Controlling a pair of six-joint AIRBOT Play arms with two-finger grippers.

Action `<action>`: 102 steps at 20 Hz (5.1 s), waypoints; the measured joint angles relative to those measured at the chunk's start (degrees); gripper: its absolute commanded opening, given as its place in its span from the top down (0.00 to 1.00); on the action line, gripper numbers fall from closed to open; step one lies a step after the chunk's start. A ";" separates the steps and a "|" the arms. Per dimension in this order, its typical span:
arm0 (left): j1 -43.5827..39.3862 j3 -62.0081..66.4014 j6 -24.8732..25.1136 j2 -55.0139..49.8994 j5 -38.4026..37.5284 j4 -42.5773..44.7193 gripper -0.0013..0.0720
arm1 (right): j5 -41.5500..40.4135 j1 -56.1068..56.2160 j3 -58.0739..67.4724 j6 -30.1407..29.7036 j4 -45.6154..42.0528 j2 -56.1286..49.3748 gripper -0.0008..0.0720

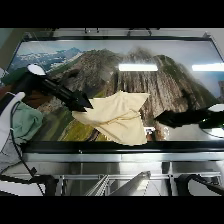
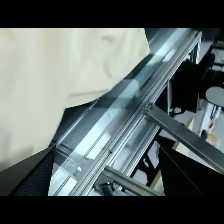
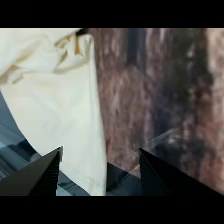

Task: Fold the shirts.

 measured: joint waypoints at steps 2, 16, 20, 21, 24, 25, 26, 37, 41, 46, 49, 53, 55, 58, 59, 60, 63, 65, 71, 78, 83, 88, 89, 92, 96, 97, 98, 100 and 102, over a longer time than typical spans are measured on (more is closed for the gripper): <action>-4.57 0.94 -1.51 -0.13 3.13 5.42 0.01 | -1.68 3.04 -1.75 0.15 -0.15 -1.36 0.27; -18.69 12.81 -11.41 -13.07 10.62 30.88 0.98 | -4.96 15.87 -1.99 -6.88 13.55 -10.97 0.97; -19.17 17.90 -11.32 -15.32 7.04 30.99 0.96 | -2.38 15.69 0.31 -7.89 14.67 -10.60 0.97; -18.73 19.93 -11.30 -14.93 5.77 31.06 0.96 | -1.40 15.02 1.60 -8.11 14.82 -10.10 0.97; -15.98 26.34 -11.04 -11.39 2.73 28.98 0.95 | 2.49 10.47 8.17 -6.97 14.23 -7.45 0.97; -14.45 28.46 -11.02 -9.49 2.10 27.02 0.95 | 3.56 8.28 11.23 -5.51 13.27 -6.32 0.97; -12.66 30.53 -10.99 -7.50 1.44 24.44 0.95 | 4.96 5.97 14.62 -4.02 12.20 -5.03 0.97; 13.92 30.18 -5.11 22.23 3.74 -20.96 0.95 | 5.86 -6.10 45.66 -7.58 27.10 19.74 0.97; 16.70 16.50 -1.99 30.01 3.85 -22.56 0.95 | 3.43 -4.87 46.99 -8.96 24.20 22.82 0.97; 17.51 -2.75 3.82 30.77 6.54 -22.97 0.95 | 2.23 2.73 46.84 -8.17 15.72 14.10 0.97; 17.66 -10.51 7.56 25.31 10.43 -21.55 0.18 | 0.92 6.91 46.75 -6.16 10.21 3.43 0.64; 19.91 -11.54 9.75 14.93 17.40 -17.84 0.01 | -4.74 6.58 47.93 -1.86 6.93 -9.77 0.18; 22.49 -7.93 10.03 9.94 17.03 -16.92 0.01 | -3.91 3.65 48.61 0.70 6.29 -12.72 0.19; 25.38 -2.45 7.56 4.68 10.93 -12.76 0.01 | 4.72 -2.40 48.28 5.68 3.41 -14.56 0.19; 25.49 -1.92 6.73 3.78 9.03 -10.58 0.01 | 8.15 -4.13 47.10 7.48 1.86 -14.67 0.20; 25.22 -2.19 6.05 3.23 7.61 -8.52 0.01 | 11.72 -5.66 44.81 9.27 -0.15 -14.47 0.20; 21.49 -6.29 4.70 2.45 7.13 -4.50 0.01 | 17.14 -7.93 32.57 12.26 -4.68 -11.06 0.20; 17.46 -9.31 4.61 1.77 9.27 -2.82 0.01 | 15.98 -8.17 21.20 13.35 -6.47 -7.28 0.20; 5.86 -7.98 3.78 -3.34 14.82 -0.96 0.01 | 3.72 -0.66 -1.99 14.34 -7.04 -2.58 0.20; 0.87 3.54 -2.99 -12.22 11.45 6.99 0.96 | -4.74 13.22 -6.32 9.53 2.89 -5.84 0.96; 0.76 8.87 -4.00 -13.18 6.71 2.93 0.96 | 0.74 11.63 -1.09 4.92 7.96 -3.17 0.97; 5.62 13.46 -1.73 -2.38 0.98 -13.81 0.96 | 12.55 -0.46 14.10 4.57 14.29 7.30 0.97; 7.19 14.45 -1.03 0.66 0.26 -19.37 0.96 | 14.53 -3.58 18.32 4.52 17.62 9.86 0.97; 13.16 17.75 2.19 10.71 -2.12 -36.70 0.96 | 18.18 -12.72 30.73 4.11 26.71 17.07 0.97; 23.58 20.57 7.34 24.35 -4.17 -51.87 0.96 | 18.23 -22.84 42.07 2.80 34.34 25.55 0.97; 26.77 20.85 8.07 27.39 -4.20 -53.09 0.95 | 17.33 -24.39 43.80 2.51 35.45 27.23 0.97; 30.29 20.96 8.81 30.36 -4.11 -53.53 0.95 | 16.37 -25.38 45.03 2.03 36.17 28.46 0.97; 36.22 19.26 9.42 35.58 -2.80 -50.77 0.94 | 13.86 -25.64 46.21 1.46 36.35 29.35 0.97; 38.84 13.84 9.84 39.60 -0.04 -44.61 0.94 | 11.34 -22.12 46.01 0.85 34.62 28.41 0.97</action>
